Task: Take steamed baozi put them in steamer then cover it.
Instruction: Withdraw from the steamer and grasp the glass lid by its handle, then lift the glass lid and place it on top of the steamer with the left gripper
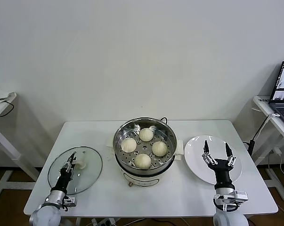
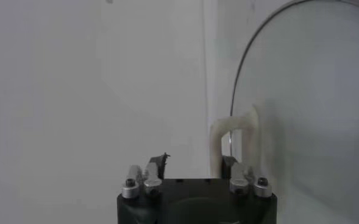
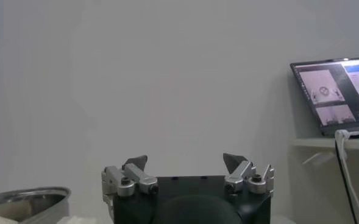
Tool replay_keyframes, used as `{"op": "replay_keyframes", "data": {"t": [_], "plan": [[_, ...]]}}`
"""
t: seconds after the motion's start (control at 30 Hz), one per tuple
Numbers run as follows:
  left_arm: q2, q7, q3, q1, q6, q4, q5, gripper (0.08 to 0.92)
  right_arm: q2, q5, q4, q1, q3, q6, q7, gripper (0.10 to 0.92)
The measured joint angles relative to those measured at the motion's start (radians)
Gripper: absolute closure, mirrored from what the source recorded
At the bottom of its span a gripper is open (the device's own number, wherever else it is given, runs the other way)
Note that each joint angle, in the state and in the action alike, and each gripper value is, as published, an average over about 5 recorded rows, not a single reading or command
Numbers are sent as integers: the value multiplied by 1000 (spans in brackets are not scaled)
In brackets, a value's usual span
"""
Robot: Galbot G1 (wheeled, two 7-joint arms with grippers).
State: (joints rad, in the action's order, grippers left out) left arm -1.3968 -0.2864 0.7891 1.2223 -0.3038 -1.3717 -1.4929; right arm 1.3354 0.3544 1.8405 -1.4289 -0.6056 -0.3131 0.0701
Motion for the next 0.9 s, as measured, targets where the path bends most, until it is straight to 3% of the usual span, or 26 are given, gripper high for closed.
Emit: {"op": "replay_keyframes", "data": {"t": [0.23,0.63,0.9], "plan": [[-6,-3,7,15,4,-32,3,800,0,1,0,5,1,0,2,203],[12,27,28,87,46,-206,41,814,-10,8,1,10,-2,2,3,203],[63,122,18,180,157,-417,142,814,-17,13,2,16,1,5,2,203]]}}
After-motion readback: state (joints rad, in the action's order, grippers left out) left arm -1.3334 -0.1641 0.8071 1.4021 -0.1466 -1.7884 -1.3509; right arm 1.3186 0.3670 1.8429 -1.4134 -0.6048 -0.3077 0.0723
